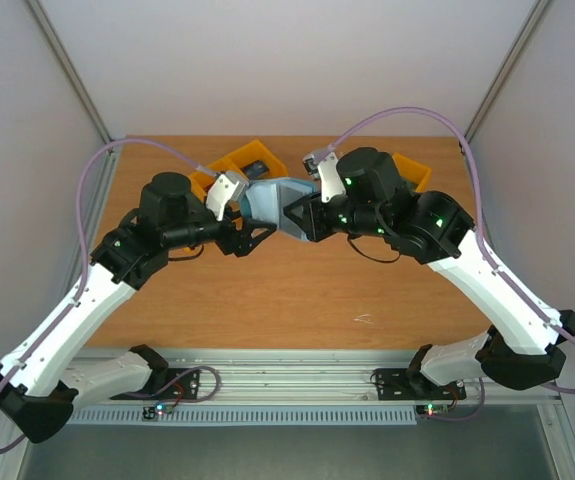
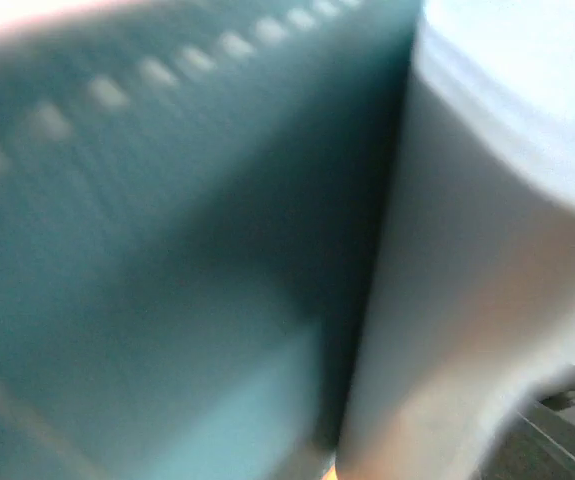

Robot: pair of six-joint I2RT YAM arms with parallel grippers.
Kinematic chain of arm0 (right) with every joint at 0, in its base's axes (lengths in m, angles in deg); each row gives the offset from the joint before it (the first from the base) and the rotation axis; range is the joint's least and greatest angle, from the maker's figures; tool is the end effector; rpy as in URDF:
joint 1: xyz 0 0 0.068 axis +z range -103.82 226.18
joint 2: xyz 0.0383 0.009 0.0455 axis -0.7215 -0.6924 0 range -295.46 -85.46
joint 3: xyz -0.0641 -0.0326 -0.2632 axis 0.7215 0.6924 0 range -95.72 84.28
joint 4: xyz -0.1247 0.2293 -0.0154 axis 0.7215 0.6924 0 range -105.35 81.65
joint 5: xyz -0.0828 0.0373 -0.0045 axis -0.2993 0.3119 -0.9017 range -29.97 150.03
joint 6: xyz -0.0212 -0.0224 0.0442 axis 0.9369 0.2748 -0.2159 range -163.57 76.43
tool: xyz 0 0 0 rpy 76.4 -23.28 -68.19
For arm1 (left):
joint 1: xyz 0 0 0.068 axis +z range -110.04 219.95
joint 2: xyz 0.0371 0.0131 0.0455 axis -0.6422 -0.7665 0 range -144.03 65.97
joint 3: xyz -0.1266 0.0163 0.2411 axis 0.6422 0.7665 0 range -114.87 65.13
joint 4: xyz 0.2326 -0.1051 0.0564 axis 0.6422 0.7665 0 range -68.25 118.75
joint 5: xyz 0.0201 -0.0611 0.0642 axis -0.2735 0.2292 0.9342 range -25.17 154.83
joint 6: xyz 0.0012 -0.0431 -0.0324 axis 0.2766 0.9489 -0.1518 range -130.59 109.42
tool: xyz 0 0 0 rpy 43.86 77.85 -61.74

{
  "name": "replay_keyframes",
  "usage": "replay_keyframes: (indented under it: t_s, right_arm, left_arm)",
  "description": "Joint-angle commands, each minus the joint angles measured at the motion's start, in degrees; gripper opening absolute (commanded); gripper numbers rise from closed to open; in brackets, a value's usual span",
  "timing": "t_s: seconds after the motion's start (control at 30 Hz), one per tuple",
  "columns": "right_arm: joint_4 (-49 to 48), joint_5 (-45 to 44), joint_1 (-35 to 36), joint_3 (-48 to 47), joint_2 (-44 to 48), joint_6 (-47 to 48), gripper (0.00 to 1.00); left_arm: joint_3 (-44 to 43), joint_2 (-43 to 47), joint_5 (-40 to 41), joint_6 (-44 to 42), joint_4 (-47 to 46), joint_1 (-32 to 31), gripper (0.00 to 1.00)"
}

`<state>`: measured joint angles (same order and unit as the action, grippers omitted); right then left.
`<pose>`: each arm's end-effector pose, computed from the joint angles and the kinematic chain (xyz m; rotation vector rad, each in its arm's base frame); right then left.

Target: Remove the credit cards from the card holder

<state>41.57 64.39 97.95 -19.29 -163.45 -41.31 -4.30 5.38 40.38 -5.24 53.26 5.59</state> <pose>0.1549 0.2009 0.4747 -1.0285 1.9149 0.5864 0.1744 -0.1372 0.3994 0.7850 1.8748 -0.8648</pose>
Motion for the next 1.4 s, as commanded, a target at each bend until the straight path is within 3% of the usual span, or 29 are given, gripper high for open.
replay_keyframes:
  t_s: [0.0, 0.13, 0.17, 0.27, 0.37, 0.43, 0.47, 0.57, 0.67, 0.83, 1.1, 1.37]
  right_arm:
    - [0.83, 7.72, -0.15, -1.34, 1.71, 6.81, 0.01]
    - [1.66, 12.25, -0.39, -0.54, 3.51, 10.61, 0.01]
    - [1.56, 13.66, -0.48, -0.29, 4.0, 11.48, 0.01]
    - [0.9, 17.0, -0.44, 0.51, 5.91, 13.49, 0.01]
    - [0.59, 17.7, -0.44, 1.37, 7.59, 14.46, 0.01]
    - [0.84, 17.88, -0.54, 1.92, 8.44, 15.03, 0.03]
    - [1.1, 17.9, -0.56, 2.15, 8.78, 15.4, 0.11]
    - [1.34, 15.47, -0.68, 3.67, 10.86, 16.49, 0.51]
    - [1.87, 13.06, -1.12, 4.76, 13.08, 17.69, 0.64]
    - [2.13, 10.7, -1.14, 4.91, 14.33, 17.96, 0.61]
    - [4.36, 4.69, -1.23, 5.35, 14.82, 17.98, 0.32]
    - [2.9, 3.33, -1.23, 7.89, 14.78, 17.05, 0.28]
  left_arm:
    - [1.32, 1.76, -13.53, 8.32, -7.88, 2.03, 0.82]
    - [2.55, 2.33, -23.94, 12.52, -15.16, 2.2, 0.83]
    - [2.59, 2.31, -24.78, 12.94, -15.54, 2.28, 0.76]
    - [2.89, 2.54, -26.6, 13.41, -16.46, 2.4, 0.43]
    - [3.69, 2.87, -30.37, 14.72, -18.9, 2.38, 0.23]
    - [4.18, 3.03, -31.71, 16.22, -21.38, 2.38, 0.02]
    - [4.09, 3.11, -31.62, 17.26, -21.87, 2.38, 0.01]
    - [3.18, 3.16, -30.66, 17.73, -21.95, 2.38, 0.0]
    - [2.79, 3.69, -30.7, 17.21, -21.44, 2.42, 0.0]
    - [2.99, 4.25, -29.79, 15.43, -19.72, 2.38, 0.0]
    - [3.17, 4.89, -30.12, 15.2, -19.79, 2.38, 0.0]
    - [3.46, 4.82, -30.53, 15.67, -21.01, 2.38, 0.0]
